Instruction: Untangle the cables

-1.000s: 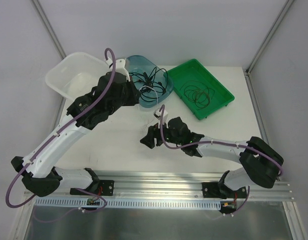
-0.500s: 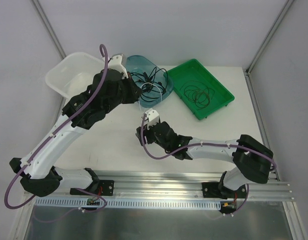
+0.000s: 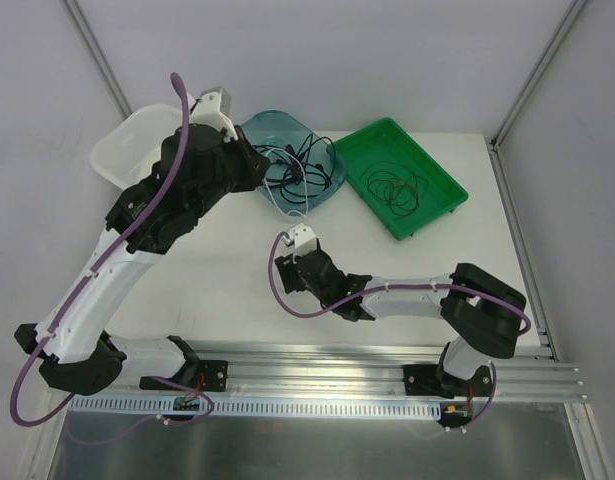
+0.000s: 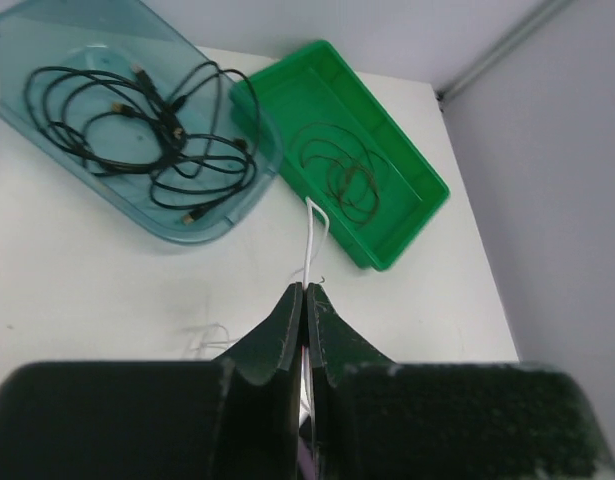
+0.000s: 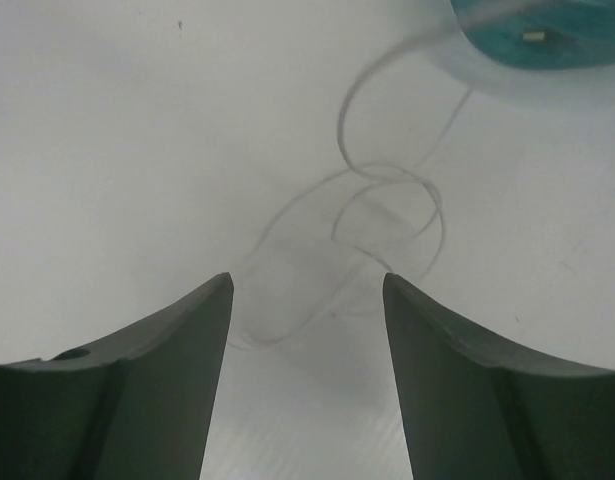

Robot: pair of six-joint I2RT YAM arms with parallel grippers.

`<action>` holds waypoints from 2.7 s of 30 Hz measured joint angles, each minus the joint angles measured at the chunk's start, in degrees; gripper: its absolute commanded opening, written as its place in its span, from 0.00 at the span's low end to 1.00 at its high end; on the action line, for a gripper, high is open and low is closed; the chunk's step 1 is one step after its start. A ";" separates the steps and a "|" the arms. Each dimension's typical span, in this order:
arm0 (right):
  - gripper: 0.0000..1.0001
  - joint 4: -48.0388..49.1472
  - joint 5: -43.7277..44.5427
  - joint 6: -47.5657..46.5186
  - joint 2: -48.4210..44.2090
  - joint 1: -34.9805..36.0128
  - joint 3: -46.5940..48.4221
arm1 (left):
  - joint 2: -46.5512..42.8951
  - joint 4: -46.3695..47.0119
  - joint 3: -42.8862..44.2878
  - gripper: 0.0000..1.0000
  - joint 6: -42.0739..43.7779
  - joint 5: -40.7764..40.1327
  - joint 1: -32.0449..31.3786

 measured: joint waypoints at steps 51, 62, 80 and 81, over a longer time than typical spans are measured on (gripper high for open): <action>0.73 -7.87 -50.23 -3.08 7.69 -17.99 14.86 | -8.61 -1.38 6.03 0.00 8.61 8.02 9.07; 0.20 -7.21 -51.84 -2.10 10.73 -17.99 17.51 | -8.92 -1.38 6.03 0.00 7.98 10.01 9.07; 0.01 -10.16 -48.28 1.11 1.92 -31.89 10.82 | -24.33 -7.98 -8.72 0.00 3.69 19.54 9.07; 0.01 -10.45 -48.13 1.20 0.96 -32.20 10.40 | -25.16 -9.29 -10.05 0.00 3.61 20.09 9.07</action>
